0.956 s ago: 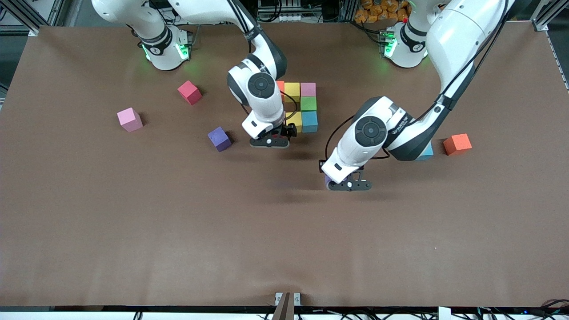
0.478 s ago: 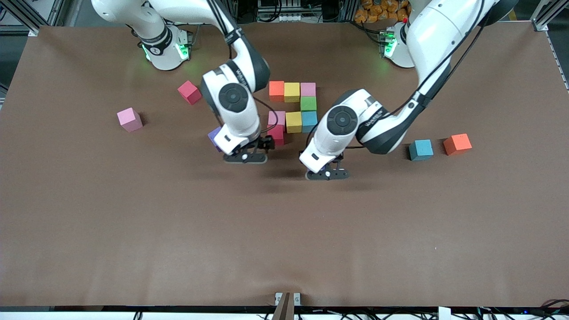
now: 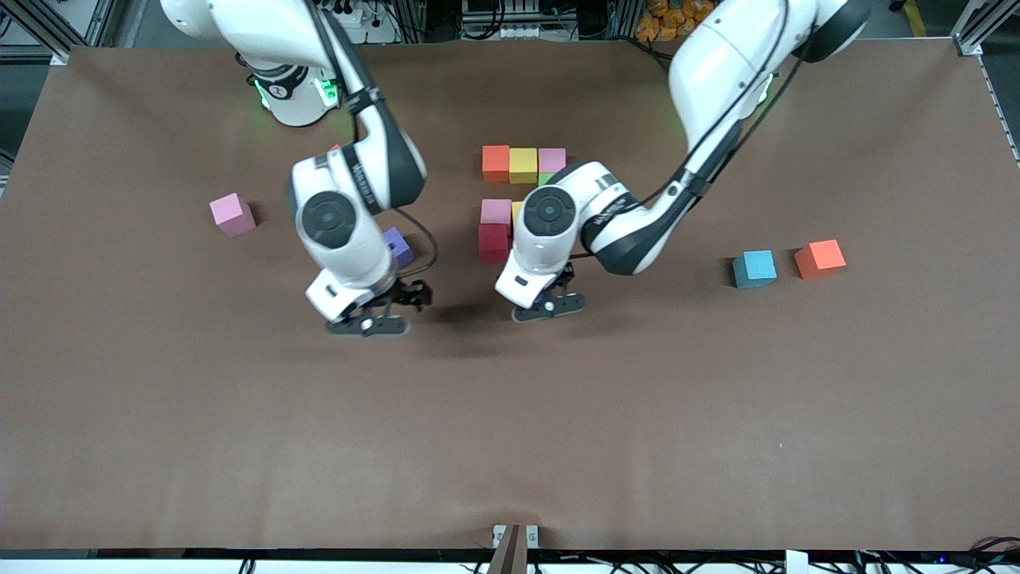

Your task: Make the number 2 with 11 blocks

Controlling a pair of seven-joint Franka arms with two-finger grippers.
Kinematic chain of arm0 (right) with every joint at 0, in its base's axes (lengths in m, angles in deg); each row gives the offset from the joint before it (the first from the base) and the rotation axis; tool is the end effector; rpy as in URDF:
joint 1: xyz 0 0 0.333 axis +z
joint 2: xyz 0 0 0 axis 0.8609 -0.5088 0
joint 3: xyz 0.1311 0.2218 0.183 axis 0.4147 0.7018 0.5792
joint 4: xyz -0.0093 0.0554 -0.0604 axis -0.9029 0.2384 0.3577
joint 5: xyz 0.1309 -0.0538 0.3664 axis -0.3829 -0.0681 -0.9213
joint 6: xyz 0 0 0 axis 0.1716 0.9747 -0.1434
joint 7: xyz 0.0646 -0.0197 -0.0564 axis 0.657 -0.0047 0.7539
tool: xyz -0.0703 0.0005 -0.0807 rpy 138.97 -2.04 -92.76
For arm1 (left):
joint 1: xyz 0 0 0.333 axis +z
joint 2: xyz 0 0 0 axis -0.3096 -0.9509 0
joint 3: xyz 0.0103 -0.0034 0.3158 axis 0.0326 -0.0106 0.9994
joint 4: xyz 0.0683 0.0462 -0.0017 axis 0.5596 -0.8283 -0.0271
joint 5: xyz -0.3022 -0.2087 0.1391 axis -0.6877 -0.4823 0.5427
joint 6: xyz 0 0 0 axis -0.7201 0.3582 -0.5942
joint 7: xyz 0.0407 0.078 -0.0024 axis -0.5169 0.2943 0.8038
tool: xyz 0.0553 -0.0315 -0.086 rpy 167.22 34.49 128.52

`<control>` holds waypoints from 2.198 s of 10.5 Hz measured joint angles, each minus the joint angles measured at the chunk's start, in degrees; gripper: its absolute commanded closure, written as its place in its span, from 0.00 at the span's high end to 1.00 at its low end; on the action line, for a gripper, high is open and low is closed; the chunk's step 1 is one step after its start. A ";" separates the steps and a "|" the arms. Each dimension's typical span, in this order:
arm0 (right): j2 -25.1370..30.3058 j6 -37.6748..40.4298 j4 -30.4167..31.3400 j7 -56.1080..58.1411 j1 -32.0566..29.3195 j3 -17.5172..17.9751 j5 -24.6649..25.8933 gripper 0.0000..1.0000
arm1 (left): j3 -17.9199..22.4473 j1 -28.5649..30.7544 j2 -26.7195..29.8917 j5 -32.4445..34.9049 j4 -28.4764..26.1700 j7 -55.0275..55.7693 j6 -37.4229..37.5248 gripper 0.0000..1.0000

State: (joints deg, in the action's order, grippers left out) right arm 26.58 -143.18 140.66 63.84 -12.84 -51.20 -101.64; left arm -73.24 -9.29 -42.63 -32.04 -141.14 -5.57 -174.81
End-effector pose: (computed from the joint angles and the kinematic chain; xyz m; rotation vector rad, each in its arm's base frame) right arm 0.6036 0.2779 0.3271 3.1360 0.0018 0.0274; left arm 0.5234 -0.5003 0.2488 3.0813 0.3448 -0.0389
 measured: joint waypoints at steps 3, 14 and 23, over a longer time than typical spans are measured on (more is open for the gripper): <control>-0.01 0.00 -0.71 3.87 -4.07 -0.02 -0.03 1.00 | 3.43 -4.95 -2.31 -2.62 4.47 0.06 1.97 0.27; -0.89 3.93 -1.45 19.80 -11.21 2.63 -0.30 1.00 | 5.59 -10.76 -5.94 -2.65 8.23 -1.56 2.83 0.27; 14.30 2.97 15.17 38.87 -9.57 2.61 -0.46 1.00 | 5.66 -11.46 -6.60 -2.70 8.37 -7.76 2.99 0.28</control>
State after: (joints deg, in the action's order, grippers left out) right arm 40.88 -140.20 155.83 102.71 -22.42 -48.59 -102.11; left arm -67.58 -20.75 -49.22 -34.74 -132.78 -13.33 -171.82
